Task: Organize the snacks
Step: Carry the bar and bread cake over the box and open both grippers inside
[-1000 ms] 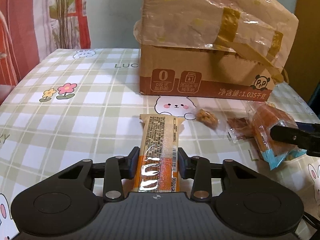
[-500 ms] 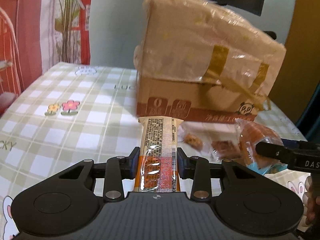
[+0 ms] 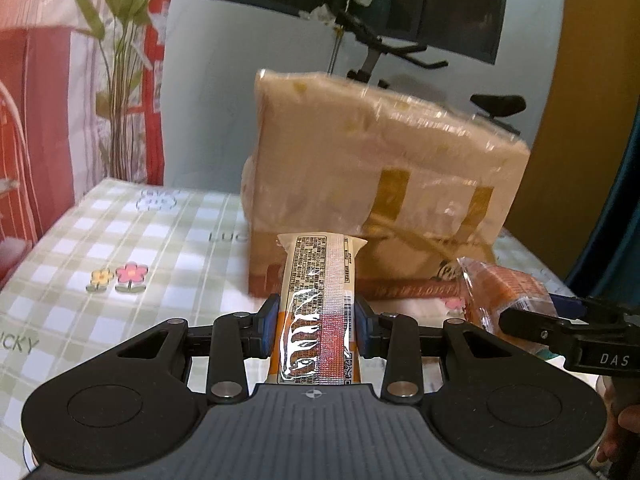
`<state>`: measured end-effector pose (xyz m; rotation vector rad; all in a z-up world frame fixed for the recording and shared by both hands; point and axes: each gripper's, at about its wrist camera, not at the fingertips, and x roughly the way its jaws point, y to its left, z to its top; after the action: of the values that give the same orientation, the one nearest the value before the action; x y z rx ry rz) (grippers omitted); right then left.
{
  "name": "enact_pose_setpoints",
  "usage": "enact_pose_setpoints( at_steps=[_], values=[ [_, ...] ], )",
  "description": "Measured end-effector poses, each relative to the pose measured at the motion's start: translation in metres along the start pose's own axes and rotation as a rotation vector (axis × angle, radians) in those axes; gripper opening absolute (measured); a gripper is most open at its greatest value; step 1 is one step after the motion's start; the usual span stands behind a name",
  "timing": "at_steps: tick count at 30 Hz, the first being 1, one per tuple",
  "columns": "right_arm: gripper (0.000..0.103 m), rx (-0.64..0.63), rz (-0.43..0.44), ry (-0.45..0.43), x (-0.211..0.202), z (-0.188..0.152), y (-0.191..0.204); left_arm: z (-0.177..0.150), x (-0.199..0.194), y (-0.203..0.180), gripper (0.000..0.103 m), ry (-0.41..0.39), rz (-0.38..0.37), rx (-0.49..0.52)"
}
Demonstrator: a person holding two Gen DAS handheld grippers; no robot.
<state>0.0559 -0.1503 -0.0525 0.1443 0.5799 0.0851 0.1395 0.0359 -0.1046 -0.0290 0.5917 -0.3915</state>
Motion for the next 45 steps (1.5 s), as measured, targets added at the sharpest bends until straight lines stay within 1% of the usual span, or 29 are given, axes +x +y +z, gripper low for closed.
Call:
enact_pose_setpoints(
  at_steps=[7, 14, 17, 21, 25, 27, 31, 33, 38, 42, 43, 45],
  values=[
    [0.08, -0.036, -0.009, -0.113, -0.025, 0.015, 0.0, 0.019, -0.016, -0.005, 0.039, -0.077, -0.021, 0.017],
    [0.08, -0.078, 0.004, -0.225, -0.045, 0.04, 0.001, 0.049, -0.023, -0.01, 0.039, -0.144, -0.052, 0.016],
    [0.08, -0.1, 0.02, -0.264, -0.049, 0.056, 0.003, 0.065, -0.022, -0.013, 0.039, -0.176, -0.062, 0.026],
    [0.08, -0.121, 0.046, -0.299, -0.045, 0.082, 0.004, 0.093, -0.013, -0.011, 0.039, -0.206, -0.073, -0.001],
    [0.08, -0.131, 0.077, -0.322, -0.033, 0.118, 0.0, 0.123, 0.0, -0.014, 0.039, -0.245, -0.077, 0.006],
    [0.08, -0.147, 0.086, -0.334, -0.025, 0.139, -0.003, 0.138, 0.012, -0.017, 0.039, -0.249, -0.075, 0.014],
    [0.08, -0.169, 0.075, -0.319, 0.007, 0.179, -0.008, 0.162, 0.046, -0.021, 0.039, -0.209, -0.071, 0.0],
    [0.08, -0.155, 0.067, -0.3, 0.027, 0.196, -0.014, 0.169, 0.064, -0.021, 0.039, -0.178, -0.056, 0.004],
    [0.08, -0.02, 0.074, -0.199, 0.079, 0.227, -0.036, 0.178, 0.098, -0.02, 0.039, -0.121, -0.02, 0.014],
    [0.081, 0.072, 0.071, -0.121, 0.109, 0.236, -0.055, 0.179, 0.11, -0.019, 0.04, -0.088, -0.017, 0.026],
    [0.082, 0.101, 0.067, -0.095, 0.115, 0.238, -0.06, 0.179, 0.112, -0.019, 0.041, -0.084, -0.02, 0.027],
    [0.082, 0.171, 0.061, -0.063, 0.122, 0.238, -0.071, 0.179, 0.113, -0.019, 0.048, -0.081, -0.018, 0.033]
  ],
)
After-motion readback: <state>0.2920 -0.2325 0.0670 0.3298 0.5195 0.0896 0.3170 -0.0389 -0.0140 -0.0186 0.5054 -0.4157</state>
